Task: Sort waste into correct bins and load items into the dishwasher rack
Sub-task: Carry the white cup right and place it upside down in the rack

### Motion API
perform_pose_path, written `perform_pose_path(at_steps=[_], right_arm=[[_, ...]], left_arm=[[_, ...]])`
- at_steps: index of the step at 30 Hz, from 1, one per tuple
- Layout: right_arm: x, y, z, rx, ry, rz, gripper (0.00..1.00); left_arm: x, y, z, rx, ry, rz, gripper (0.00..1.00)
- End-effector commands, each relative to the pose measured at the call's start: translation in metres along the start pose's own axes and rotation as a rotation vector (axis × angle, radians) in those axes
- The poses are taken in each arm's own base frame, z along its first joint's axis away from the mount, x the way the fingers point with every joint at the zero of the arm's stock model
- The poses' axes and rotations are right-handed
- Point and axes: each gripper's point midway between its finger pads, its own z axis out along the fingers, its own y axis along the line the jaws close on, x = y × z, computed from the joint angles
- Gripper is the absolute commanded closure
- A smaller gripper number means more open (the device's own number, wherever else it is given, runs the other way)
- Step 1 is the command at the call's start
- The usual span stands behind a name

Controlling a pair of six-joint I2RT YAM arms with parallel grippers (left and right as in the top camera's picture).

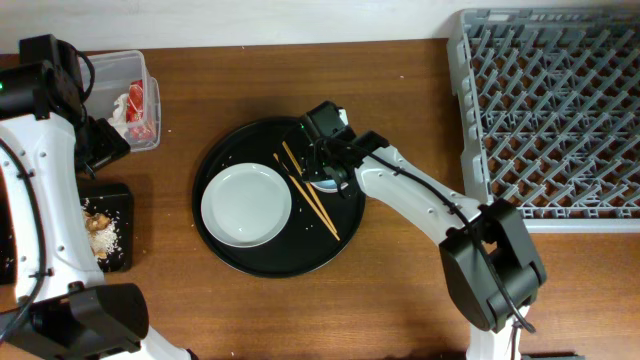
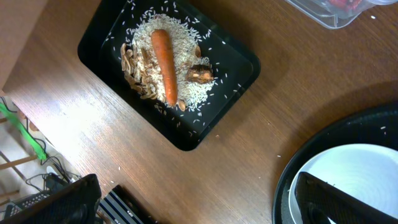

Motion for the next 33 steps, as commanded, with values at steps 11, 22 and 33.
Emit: perform_pose_path(at_steps=[11,22,33], right_arm=[[0.007,-0.008,0.014,0.037,0.013,0.006,0.46],[-0.053,-0.008,-0.079,-0.018,-0.133,0.044,0.5],[-0.107,-0.2,-0.186,0.2,-0.278,0.19,0.5]], left_arm=[[-0.001,0.004,-0.004,0.002,-0.013,-0.021,0.01],[-0.001,0.004,-0.004,0.002,-0.013,-0.021,0.01],[-0.001,0.004,-0.004,0.002,-0.013,-0.021,0.01]])
